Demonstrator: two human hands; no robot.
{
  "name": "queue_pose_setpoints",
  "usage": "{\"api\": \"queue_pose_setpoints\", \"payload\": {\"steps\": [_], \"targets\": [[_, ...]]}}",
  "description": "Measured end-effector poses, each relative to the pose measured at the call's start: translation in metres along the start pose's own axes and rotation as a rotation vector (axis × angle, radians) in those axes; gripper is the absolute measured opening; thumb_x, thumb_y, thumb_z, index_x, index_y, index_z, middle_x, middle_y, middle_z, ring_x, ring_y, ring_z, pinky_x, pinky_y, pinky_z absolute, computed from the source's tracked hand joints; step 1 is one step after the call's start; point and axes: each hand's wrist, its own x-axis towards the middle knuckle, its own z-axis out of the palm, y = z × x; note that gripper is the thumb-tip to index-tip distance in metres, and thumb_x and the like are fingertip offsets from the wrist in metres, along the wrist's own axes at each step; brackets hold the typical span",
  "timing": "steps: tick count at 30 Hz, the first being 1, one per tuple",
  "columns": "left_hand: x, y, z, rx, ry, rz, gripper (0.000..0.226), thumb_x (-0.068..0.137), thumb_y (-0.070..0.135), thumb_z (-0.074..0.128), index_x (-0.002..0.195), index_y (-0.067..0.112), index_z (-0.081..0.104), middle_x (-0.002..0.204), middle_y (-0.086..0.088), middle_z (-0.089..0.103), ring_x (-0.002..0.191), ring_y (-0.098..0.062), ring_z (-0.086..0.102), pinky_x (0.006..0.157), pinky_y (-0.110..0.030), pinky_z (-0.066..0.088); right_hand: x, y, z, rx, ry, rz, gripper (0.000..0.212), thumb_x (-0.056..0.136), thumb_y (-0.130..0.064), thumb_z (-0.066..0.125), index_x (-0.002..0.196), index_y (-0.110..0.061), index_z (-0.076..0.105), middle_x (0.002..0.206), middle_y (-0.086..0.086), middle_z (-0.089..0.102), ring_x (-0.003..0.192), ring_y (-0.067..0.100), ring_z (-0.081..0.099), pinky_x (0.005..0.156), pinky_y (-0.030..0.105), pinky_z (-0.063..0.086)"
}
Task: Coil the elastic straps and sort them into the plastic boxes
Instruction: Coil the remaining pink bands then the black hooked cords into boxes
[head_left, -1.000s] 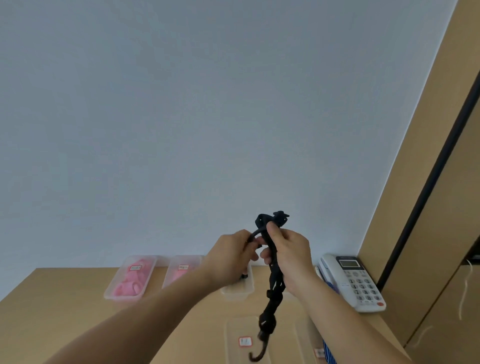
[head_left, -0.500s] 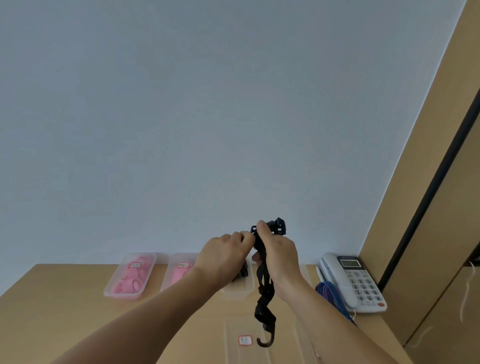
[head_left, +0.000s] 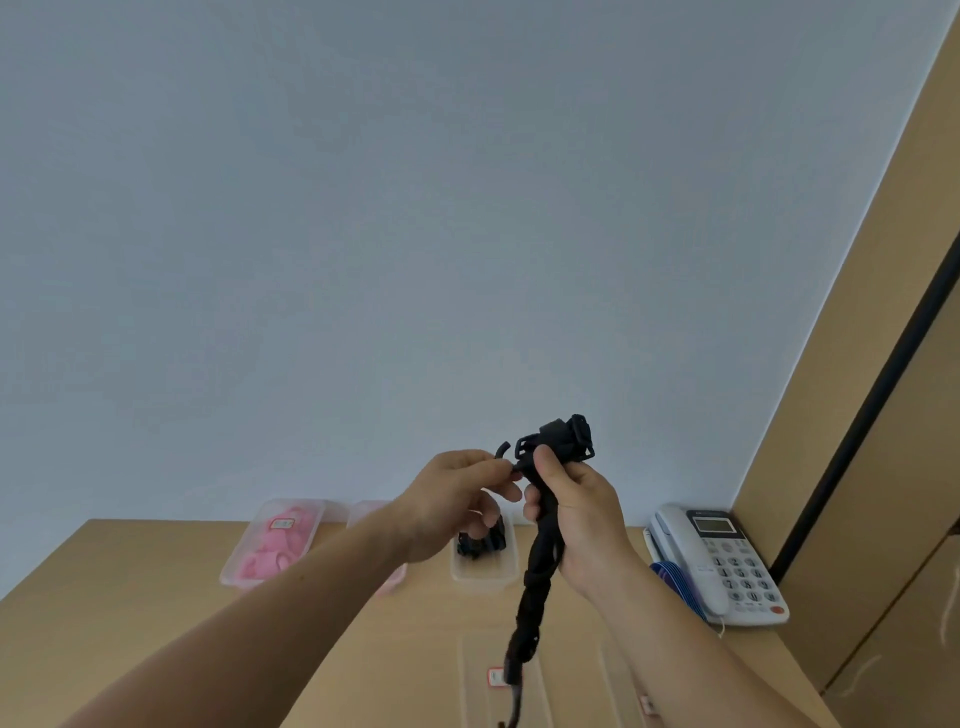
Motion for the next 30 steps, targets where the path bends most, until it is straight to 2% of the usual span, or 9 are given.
{"api": "queue_pose_setpoints", "payload": {"steps": [4,6,10,12,14,17,20,23,30], "targets": [[0.002,-0.005,0.003,-0.03,0.08,0.048,0.014,0.094,0.016,0.063,0.097,0.004,0.068,0.09,-0.008,0.074,0.053,-0.014,0.054,0.047,-0.024,0.041,-0.001,0.002,-0.002,-0.015,-0.007,0.038,0.028,0.092,-0.033,0.066,0.089,-0.006,0.07,0.075,0.011,0.069,0.054,0.017,0.055,0.049,0.029,0.046],[0.003,-0.006,0.007,0.084,0.182,0.115,0.008,0.091,0.014,0.065,0.091,0.008,0.071,0.085,-0.008,0.075,0.053,-0.014,0.056,0.048,-0.022,0.041,-0.002,0.005,-0.002,-0.062,0.013,0.098,0.031,0.094,-0.036,0.064,0.094,-0.006,0.072,0.081,0.011,0.073,0.052,0.017,0.056,0.045,0.028,0.045],[0.007,-0.014,0.01,0.687,0.418,0.41,0.013,0.09,0.015,0.064,0.085,0.023,0.073,0.074,0.013,0.069,0.051,-0.003,0.059,0.053,-0.013,0.041,-0.006,0.013,0.0,-0.26,0.049,0.211,0.042,0.096,-0.04,0.055,0.083,-0.002,0.066,0.066,0.01,0.068,0.045,0.016,0.047,0.044,0.026,0.036],[0.008,-0.02,0.009,0.987,0.484,0.684,0.013,0.089,0.01,0.064,0.091,0.015,0.076,0.079,0.006,0.07,0.052,-0.01,0.056,0.055,-0.024,0.048,-0.007,0.014,0.003,-0.275,0.045,0.246,0.037,0.099,-0.035,0.049,0.078,-0.006,0.06,0.059,0.007,0.06,0.04,0.014,0.037,0.041,0.025,0.028],[0.01,-0.026,0.006,1.23,0.513,0.952,0.015,0.083,0.007,0.06,0.083,0.008,0.075,0.074,-0.002,0.069,0.047,-0.02,0.057,0.042,-0.029,0.048,-0.007,0.011,0.005,-0.222,0.035,0.274,0.03,0.099,-0.027,0.045,0.08,-0.007,0.059,0.058,0.005,0.056,0.04,0.013,0.033,0.04,0.024,0.024],[0.013,-0.031,-0.001,1.45,0.522,1.139,0.01,0.068,0.0,0.065,0.072,0.008,0.07,0.063,-0.002,0.061,0.042,-0.022,0.051,0.032,-0.027,0.039,-0.007,0.008,0.008,-0.092,-0.044,0.306,0.034,0.096,-0.033,0.043,0.087,-0.007,0.062,0.063,0.007,0.055,0.044,0.013,0.035,0.042,0.024,0.024],[0.016,-0.036,-0.008,1.514,0.501,1.233,0.027,0.059,-0.007,0.073,0.082,0.007,0.073,0.069,-0.002,0.063,0.044,-0.02,0.047,0.034,-0.028,0.038,-0.005,0.009,0.007,-0.116,-0.005,0.269,0.047,0.1,-0.044,0.044,0.084,-0.004,0.064,0.061,0.007,0.055,0.042,0.012,0.036,0.039,0.023,0.025],[0.017,-0.038,-0.015,1.514,0.482,1.282,0.038,0.064,-0.009,0.07,0.098,0.007,0.075,0.084,-0.001,0.071,0.048,-0.019,0.048,0.037,-0.027,0.04,-0.001,0.012,0.002,-0.158,0.061,0.229,0.043,0.1,-0.04,0.051,0.09,-0.002,0.067,0.059,0.006,0.055,0.04,0.012,0.034,0.039,0.022,0.026],[0.016,-0.046,-0.027,1.569,0.408,1.382,0.038,0.091,-0.004,0.035,0.118,0.009,0.059,0.103,0.0,0.072,0.054,-0.018,0.046,0.041,-0.027,0.038,0.0,0.013,-0.005,-0.086,0.003,0.357,0.047,0.088,-0.053,0.064,0.091,-0.008,0.071,0.058,0.006,0.056,0.039,0.012,0.034,0.038,0.023,0.023]]}}
